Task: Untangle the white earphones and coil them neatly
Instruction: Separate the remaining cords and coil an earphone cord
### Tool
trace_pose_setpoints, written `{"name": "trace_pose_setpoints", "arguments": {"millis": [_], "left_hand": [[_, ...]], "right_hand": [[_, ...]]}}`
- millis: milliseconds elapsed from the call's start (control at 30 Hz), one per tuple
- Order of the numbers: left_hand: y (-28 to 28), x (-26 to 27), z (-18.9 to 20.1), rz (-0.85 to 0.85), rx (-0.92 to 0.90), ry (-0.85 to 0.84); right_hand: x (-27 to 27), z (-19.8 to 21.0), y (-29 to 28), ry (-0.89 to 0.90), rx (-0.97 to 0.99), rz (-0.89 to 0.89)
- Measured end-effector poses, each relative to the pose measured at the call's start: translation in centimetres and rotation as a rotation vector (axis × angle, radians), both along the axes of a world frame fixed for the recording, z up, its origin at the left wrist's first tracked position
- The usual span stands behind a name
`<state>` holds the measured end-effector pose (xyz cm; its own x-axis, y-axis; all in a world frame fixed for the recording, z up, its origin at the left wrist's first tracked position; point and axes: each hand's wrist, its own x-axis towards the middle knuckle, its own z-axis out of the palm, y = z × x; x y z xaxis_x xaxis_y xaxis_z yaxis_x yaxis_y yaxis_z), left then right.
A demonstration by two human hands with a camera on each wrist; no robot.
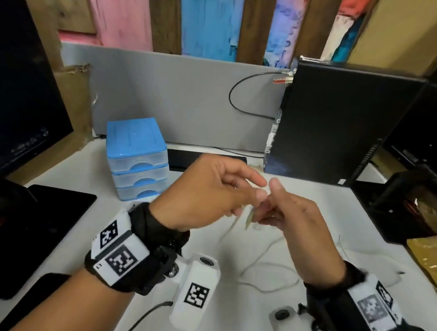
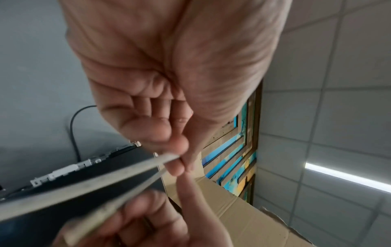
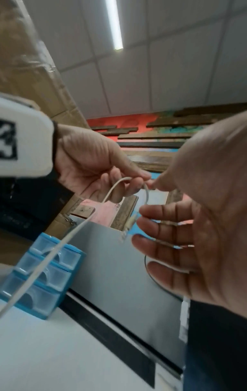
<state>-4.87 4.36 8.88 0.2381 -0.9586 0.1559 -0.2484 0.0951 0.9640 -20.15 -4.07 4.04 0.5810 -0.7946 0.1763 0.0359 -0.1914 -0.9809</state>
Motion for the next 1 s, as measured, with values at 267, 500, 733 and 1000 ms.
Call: {"name": "trace_pose_setpoints", "arguments": {"millis": [267, 500, 733, 1000], "left_hand": [[1.1, -1.4, -2.3, -0.002, 0.054, -0.066], [0.3, 1.0, -2.5, -0.090, -0.033, -0.643], [-0.5, 1.2, -4.5, -0.156, 0.125, -0.307], [0.8, 1.5, -3.5, -0.226, 0.016, 0.169]], "right_hand": [[-0.9, 0.6, 0.0, -0.067, 0.154, 0.199], [-1.2, 0.5, -0.2, 0.155, -0.098, 0.276], [-1.6, 0.4, -1.1, 0.209, -0.349, 0.176], [-1.3, -0.8, -2.8, 0.044, -0.503, 0.039]]}}
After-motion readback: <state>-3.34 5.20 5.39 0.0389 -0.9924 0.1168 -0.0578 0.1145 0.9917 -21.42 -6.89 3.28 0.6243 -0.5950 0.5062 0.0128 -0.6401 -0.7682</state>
